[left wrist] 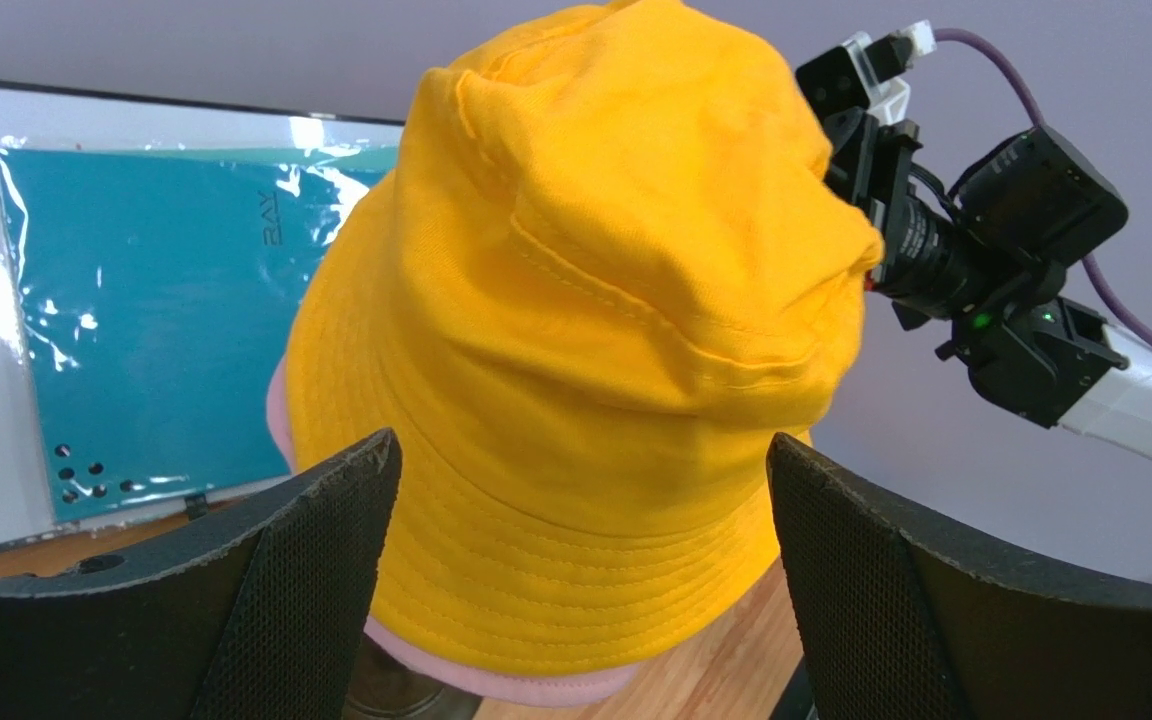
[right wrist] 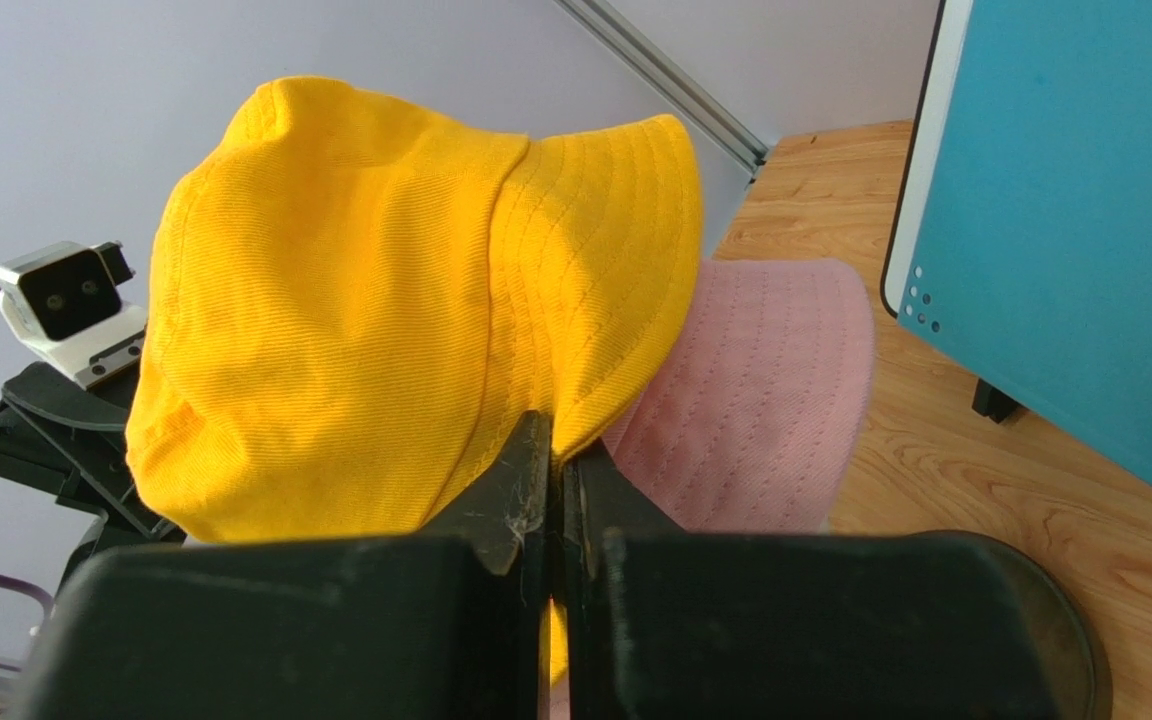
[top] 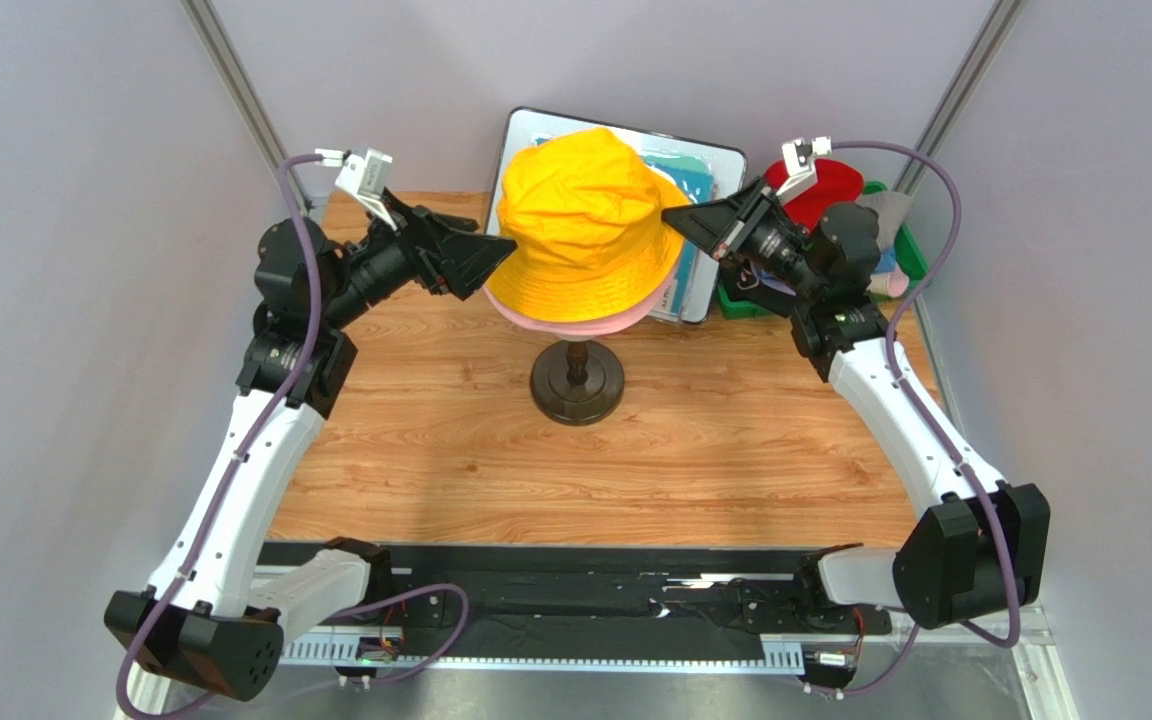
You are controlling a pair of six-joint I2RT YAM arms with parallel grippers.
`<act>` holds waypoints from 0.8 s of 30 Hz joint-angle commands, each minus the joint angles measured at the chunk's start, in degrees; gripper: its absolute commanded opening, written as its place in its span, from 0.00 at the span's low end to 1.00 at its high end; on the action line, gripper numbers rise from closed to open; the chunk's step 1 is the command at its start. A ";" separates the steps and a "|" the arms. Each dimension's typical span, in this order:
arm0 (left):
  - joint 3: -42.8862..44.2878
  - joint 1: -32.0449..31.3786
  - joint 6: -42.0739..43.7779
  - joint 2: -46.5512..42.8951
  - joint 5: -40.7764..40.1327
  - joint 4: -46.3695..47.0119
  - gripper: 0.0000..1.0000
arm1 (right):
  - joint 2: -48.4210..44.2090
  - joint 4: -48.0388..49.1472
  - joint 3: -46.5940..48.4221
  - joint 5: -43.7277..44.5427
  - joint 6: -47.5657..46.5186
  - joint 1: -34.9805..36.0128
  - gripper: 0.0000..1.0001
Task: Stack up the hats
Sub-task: Adjust the hat on the hat.
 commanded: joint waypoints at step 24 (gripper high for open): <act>-4.13 -3.49 2.18 1.74 -3.75 -4.70 0.93 | -2.91 -17.83 -8.50 9.74 -12.78 0.21 0.00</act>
